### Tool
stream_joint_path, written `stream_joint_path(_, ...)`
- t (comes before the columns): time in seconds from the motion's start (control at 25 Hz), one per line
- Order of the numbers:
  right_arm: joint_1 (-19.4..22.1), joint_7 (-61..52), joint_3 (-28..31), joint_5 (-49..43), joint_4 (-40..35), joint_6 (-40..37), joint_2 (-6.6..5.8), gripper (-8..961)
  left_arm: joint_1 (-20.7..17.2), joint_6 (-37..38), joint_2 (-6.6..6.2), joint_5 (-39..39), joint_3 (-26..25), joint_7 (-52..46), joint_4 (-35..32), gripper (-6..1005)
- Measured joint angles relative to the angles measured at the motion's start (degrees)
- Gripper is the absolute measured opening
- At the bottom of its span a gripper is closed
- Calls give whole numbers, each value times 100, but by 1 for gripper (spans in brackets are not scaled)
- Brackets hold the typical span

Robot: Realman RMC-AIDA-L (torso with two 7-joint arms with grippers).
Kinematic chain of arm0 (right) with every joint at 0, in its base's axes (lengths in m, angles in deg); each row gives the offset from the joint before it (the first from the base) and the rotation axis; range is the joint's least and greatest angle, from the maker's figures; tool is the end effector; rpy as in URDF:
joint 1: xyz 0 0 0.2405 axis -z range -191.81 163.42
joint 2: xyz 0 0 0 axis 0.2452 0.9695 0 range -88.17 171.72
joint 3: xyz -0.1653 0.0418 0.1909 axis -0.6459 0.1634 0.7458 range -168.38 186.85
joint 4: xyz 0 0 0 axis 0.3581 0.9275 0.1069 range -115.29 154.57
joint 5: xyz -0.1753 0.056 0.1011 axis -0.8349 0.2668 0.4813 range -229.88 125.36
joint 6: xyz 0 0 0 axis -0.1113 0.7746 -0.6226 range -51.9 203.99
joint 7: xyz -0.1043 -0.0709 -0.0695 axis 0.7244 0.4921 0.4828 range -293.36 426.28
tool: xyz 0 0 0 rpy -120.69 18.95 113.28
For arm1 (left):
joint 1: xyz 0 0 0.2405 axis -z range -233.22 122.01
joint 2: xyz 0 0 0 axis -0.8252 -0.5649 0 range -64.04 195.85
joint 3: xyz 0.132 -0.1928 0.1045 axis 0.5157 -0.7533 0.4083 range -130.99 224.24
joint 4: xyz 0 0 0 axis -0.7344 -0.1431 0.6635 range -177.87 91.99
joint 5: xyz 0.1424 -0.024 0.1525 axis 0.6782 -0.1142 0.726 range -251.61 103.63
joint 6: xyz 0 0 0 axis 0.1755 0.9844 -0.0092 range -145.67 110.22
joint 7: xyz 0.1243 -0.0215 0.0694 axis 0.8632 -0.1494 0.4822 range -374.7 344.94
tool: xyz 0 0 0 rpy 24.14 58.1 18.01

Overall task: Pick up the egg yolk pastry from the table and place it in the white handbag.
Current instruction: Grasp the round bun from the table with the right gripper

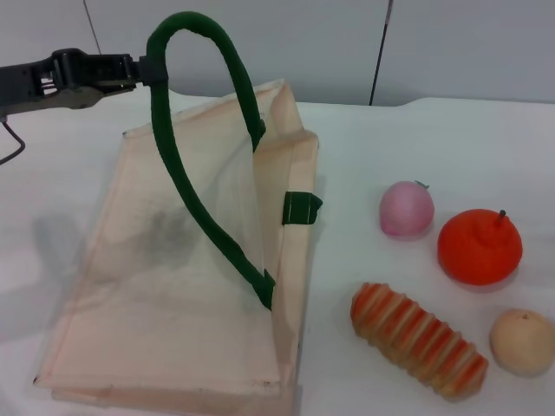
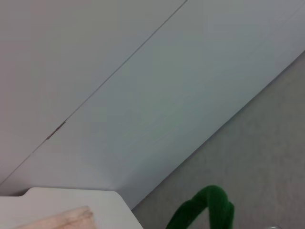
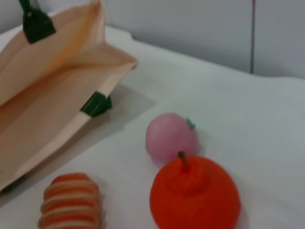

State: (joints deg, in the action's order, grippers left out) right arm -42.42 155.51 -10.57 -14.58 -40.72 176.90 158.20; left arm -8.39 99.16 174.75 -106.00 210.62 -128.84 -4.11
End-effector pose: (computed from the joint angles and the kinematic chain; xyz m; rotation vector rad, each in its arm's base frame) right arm 0.3218 0.3048 0.1040 -2.5775 0.8496 0.1941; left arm -0.2395 0.3528 0.1225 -2.4955 -1.3742 -1.1696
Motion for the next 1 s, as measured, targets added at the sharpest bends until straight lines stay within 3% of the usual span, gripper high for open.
stream_joint_path(0.44, -80, -440, -1050, -325, 70, 156, 54, 856, -32, 7, -13, -27, 0, -37, 2, 120)
stream_joint_path(1.0, -90, -563, -1526, -322, 271, 64, 73, 854, -91, 10, -39, -102, 0, -82, -13, 120)
